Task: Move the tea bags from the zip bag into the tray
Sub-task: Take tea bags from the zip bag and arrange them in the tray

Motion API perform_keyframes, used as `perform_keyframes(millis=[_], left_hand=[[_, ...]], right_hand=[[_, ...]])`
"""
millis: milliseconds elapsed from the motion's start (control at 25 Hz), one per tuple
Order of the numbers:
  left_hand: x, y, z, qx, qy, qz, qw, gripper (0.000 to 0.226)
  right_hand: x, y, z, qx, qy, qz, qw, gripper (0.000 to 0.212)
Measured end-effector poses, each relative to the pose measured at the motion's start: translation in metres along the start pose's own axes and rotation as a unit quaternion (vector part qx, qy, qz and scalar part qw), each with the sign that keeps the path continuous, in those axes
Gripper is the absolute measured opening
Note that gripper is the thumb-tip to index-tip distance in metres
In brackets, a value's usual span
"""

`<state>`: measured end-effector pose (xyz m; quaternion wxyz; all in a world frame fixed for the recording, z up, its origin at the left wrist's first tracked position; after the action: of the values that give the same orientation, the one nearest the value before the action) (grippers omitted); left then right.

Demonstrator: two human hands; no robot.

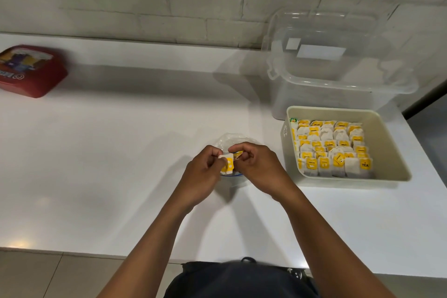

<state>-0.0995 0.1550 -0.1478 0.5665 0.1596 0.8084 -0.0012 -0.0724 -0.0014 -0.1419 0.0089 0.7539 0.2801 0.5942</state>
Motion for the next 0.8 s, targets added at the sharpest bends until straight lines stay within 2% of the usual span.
perform_keyframes(millis=[160, 320, 520, 640, 800], left_hand=[[0.007, 0.002, 0.003, -0.013, 0.015, -0.077, 0.997, 0.010], [0.006, 0.004, 0.001, 0.004, 0.000, -0.160, 0.987, 0.009], [0.003, 0.009, 0.003, -0.013, -0.011, -0.152, 0.988, 0.007], [-0.004, 0.011, 0.003, -0.029, -0.033, -0.132, 0.990, 0.005], [-0.016, 0.009, 0.000, -0.017, -0.048, -0.144, 0.988, 0.018]], right_hand=[[-0.001, 0.001, 0.000, -0.014, 0.017, 0.016, 1.000, 0.017], [-0.004, 0.005, -0.001, -0.012, 0.019, 0.063, 0.998, 0.016], [0.000, 0.011, -0.002, -0.026, 0.008, 0.177, 0.984, 0.012], [0.005, 0.017, -0.005, -0.040, 0.007, 0.175, 0.984, 0.011], [0.010, 0.025, -0.010, -0.041, 0.008, 0.177, 0.983, 0.009]])
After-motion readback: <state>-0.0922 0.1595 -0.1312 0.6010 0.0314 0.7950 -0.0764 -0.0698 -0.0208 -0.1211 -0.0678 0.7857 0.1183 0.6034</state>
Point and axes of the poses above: each hand's wrist, its own z-axis towards the middle knuckle, its own y-axis out of the back of the hand, x = y × z, the point moved 4 cm from there along z, towards the middle knuckle, and after that the axes turned 11 degrees about x, right-handed, at the moved point
